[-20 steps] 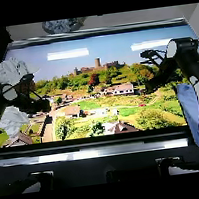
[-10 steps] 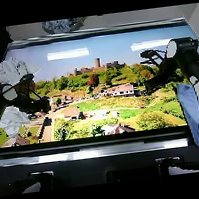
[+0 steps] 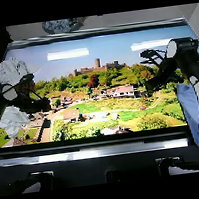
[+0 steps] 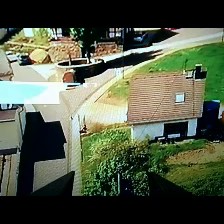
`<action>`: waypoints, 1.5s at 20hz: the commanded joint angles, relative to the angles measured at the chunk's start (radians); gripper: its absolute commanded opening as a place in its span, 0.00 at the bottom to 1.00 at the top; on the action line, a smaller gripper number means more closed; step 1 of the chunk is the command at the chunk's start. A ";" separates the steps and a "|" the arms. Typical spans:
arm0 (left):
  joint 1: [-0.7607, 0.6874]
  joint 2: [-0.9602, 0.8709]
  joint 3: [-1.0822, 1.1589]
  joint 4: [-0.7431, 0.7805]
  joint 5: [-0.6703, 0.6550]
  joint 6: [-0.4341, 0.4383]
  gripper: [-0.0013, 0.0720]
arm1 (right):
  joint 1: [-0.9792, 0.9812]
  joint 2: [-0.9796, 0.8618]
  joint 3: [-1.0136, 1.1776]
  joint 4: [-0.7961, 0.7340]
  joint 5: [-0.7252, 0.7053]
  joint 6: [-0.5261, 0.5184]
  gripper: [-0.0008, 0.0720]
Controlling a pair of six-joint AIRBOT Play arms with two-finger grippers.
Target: Fold the shirts.
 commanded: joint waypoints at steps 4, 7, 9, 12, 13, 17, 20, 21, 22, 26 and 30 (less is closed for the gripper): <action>0.009 -0.005 0.011 0.007 0.046 0.012 0.97 | 0.000 0.000 0.000 0.000 -0.125 0.006 0.96; 0.098 -0.006 0.150 0.162 0.033 0.066 1.00 | 0.000 0.000 0.000 0.001 -0.186 0.006 0.96; 0.239 -0.006 0.226 0.288 0.018 0.019 1.00 | 0.000 0.000 0.000 0.000 -0.223 0.006 0.96; 0.517 -0.007 0.147 0.168 0.005 -0.077 1.00 | 0.000 0.000 0.000 0.012 -0.230 0.006 0.93; 0.612 -0.006 0.080 0.093 0.038 -0.073 1.00 | 0.001 -0.001 0.000 0.023 -0.231 0.005 0.93; 0.876 -0.010 -0.156 -0.252 0.277 0.037 1.00 | 0.001 0.000 0.000 0.065 -0.230 0.003 0.93; 0.922 -0.060 -0.227 -0.349 0.423 0.127 1.00 | 0.001 0.000 0.000 0.129 -0.229 0.003 0.93; 0.919 -0.089 -0.228 -0.359 0.447 0.156 1.00 | 0.001 0.000 0.000 0.148 -0.229 0.003 0.93; 0.914 -0.116 -0.227 -0.384 0.466 0.195 1.00 | 0.001 0.000 0.000 0.163 -0.229 0.003 0.93; 0.893 -0.213 -0.227 -0.427 0.501 0.256 1.00 | 0.002 0.000 0.000 0.193 -0.201 0.003 0.93; 0.893 -0.220 -0.224 -0.500 0.471 0.257 0.06 | 0.002 0.000 0.000 0.193 -0.119 0.003 0.94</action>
